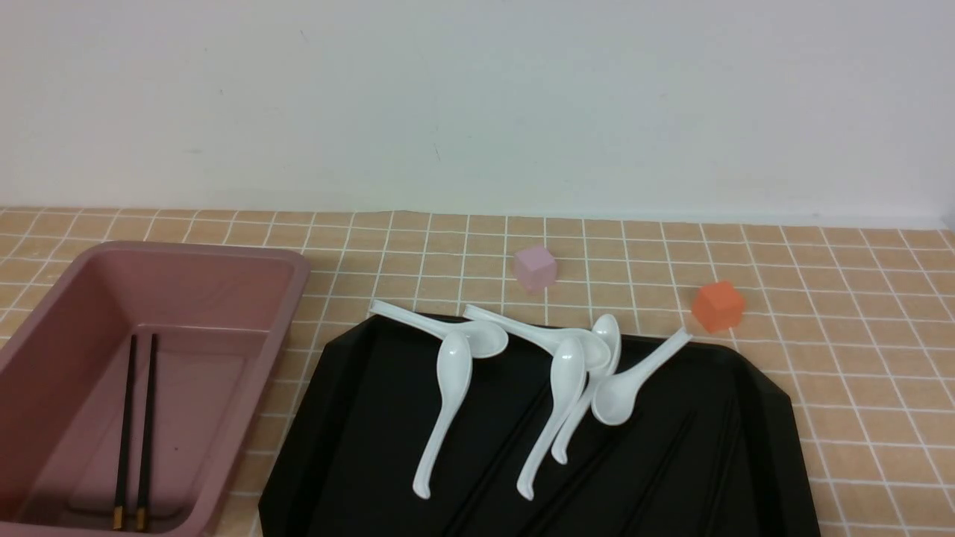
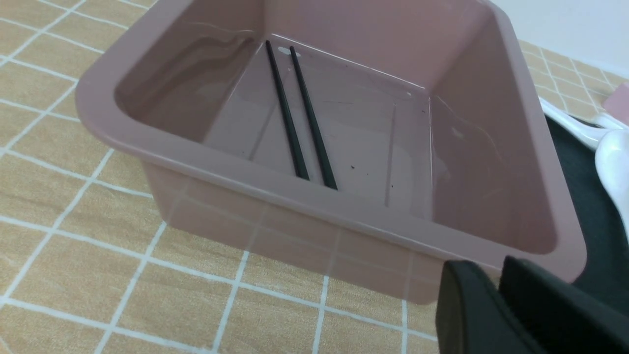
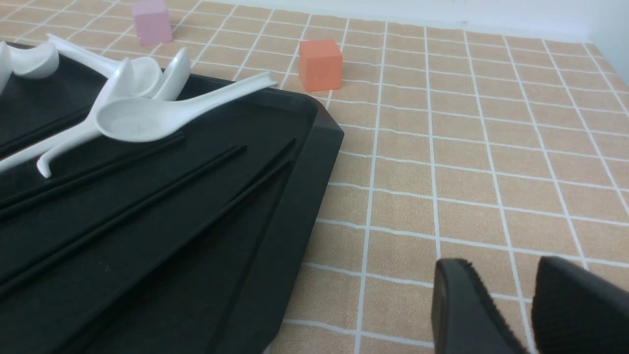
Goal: On brown tablecloth take chopsticks from black tray and put them in box.
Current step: 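Reach over to the black tray and grasp a pair of chopsticks with the left gripper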
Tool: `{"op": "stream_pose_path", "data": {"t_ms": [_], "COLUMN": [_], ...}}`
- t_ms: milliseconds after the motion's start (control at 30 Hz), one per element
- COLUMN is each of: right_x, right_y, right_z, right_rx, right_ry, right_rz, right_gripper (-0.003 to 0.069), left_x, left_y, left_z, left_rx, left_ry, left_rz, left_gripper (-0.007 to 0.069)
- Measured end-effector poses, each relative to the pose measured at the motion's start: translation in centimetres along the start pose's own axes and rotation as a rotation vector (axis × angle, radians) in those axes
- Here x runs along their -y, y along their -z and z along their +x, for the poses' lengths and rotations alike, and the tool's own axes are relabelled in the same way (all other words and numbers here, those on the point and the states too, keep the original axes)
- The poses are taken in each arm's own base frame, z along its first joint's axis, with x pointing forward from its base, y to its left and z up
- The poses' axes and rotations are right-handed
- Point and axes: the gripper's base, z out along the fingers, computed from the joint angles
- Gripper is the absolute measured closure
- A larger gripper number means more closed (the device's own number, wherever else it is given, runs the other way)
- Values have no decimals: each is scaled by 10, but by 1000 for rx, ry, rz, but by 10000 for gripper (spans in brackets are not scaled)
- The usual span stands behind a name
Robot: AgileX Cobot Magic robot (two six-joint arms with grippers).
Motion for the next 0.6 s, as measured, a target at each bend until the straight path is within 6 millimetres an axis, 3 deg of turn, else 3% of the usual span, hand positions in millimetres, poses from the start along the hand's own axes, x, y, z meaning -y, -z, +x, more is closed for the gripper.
{"op": "stream_pose_path", "data": {"t_ms": [400, 600], "right_x": [0, 0], "right_y": [0, 0], "right_z": [0, 0], "right_rx": [0, 0], "right_ry": [0, 0], "right_rz": [0, 0], "right_gripper": [419, 419], "left_x": [1, 18], "left_y": [0, 2], "left_z": [0, -4], "left_rx": [-4, -57], "left_ry": [63, 932], "left_rz": [14, 209], "left_gripper": [501, 496]}}
